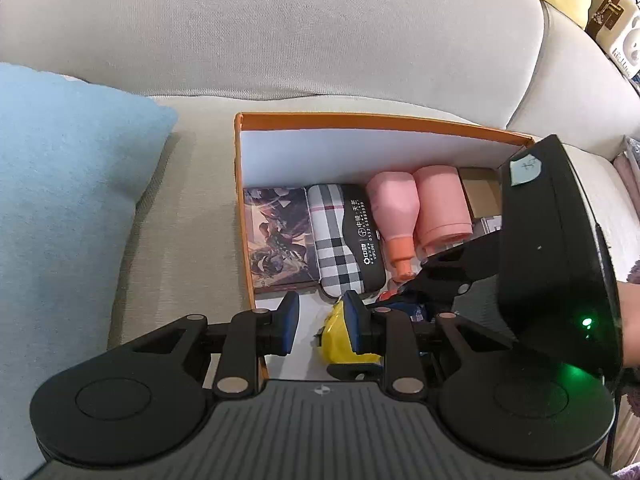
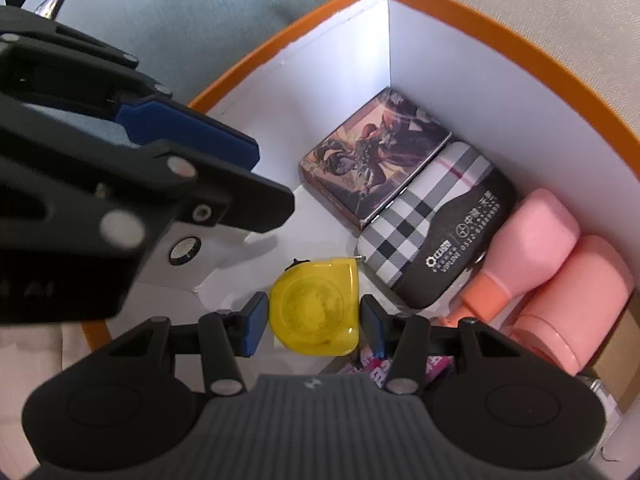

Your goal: Organize rigid objects

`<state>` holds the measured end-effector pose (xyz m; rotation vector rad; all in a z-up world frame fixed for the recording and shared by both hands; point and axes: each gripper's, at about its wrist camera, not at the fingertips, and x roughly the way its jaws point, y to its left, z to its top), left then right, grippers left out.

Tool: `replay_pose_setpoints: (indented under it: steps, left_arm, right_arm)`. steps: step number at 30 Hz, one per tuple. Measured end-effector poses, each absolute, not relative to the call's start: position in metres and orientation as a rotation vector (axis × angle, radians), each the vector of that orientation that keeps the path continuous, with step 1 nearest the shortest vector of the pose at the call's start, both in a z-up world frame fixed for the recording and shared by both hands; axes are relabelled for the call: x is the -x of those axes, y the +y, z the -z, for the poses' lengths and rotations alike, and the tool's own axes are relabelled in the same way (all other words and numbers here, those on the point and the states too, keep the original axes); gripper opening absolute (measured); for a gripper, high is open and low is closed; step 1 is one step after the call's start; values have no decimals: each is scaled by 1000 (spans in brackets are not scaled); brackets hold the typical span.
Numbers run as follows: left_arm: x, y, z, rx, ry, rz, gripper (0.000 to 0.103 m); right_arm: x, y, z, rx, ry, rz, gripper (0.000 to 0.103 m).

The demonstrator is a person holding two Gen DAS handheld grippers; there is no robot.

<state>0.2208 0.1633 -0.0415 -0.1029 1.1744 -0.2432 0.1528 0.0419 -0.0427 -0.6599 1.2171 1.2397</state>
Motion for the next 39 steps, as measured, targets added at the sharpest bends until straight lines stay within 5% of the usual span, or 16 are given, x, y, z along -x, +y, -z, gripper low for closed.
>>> replay_pose_setpoints:
  steps: [11, 24, 35, 39]
  left_arm:
    - [-216, 155, 42, 85, 1166, 231, 30]
    - [-167, 110, -34, 41, 884, 261, 32]
    - [-81, 48, -56, -90, 542, 68, 65]
    - [-56, 34, -50, -63, 514, 6, 84]
  right_arm:
    - [-151, 38, 40, 656, 1201, -1247, 59]
    - [-142, -55, -61, 582, 927, -1080, 69]
    - [-118, -195, -127, 152, 719, -719, 77]
    - [-92, -209, -117, 118, 604, -631, 84]
